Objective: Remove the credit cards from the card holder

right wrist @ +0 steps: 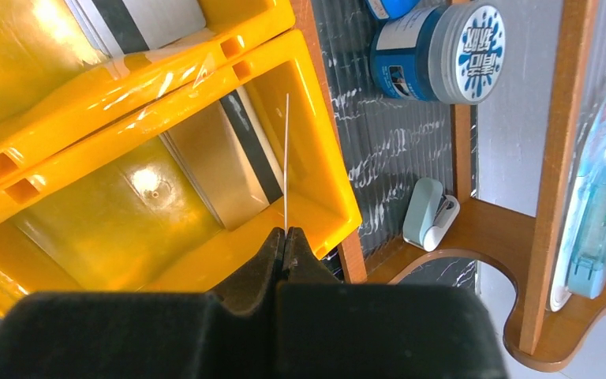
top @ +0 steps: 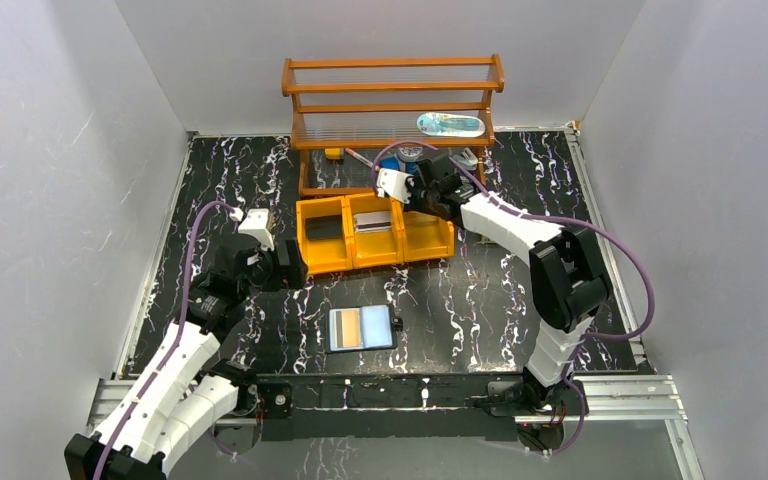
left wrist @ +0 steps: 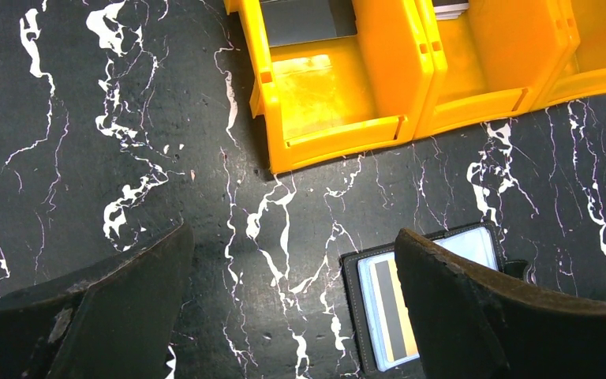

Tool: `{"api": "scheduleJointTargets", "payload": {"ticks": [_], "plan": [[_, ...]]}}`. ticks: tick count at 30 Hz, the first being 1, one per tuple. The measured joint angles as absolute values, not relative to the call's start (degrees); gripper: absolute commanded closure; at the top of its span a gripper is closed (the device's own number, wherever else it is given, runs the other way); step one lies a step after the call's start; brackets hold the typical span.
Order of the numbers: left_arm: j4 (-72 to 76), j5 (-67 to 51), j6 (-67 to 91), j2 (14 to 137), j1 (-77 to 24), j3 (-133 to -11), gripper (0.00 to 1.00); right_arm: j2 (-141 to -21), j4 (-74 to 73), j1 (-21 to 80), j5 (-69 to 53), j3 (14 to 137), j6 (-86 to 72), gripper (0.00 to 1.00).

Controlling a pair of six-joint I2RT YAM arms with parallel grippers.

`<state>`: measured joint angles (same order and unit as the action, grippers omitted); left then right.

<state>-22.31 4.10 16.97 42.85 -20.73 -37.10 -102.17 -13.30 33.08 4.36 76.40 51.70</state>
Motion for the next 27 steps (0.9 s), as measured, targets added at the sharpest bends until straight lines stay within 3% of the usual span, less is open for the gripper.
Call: {"api": "scheduleJointTargets", "payload": {"ticks": [27], "plan": [[-22.3, 4.1, 16.4, 42.9, -20.7, -37.1, 0.02, -111.9, -4.6, 35.0, 12.0, 76.4, 53.9, 0.99]]}}
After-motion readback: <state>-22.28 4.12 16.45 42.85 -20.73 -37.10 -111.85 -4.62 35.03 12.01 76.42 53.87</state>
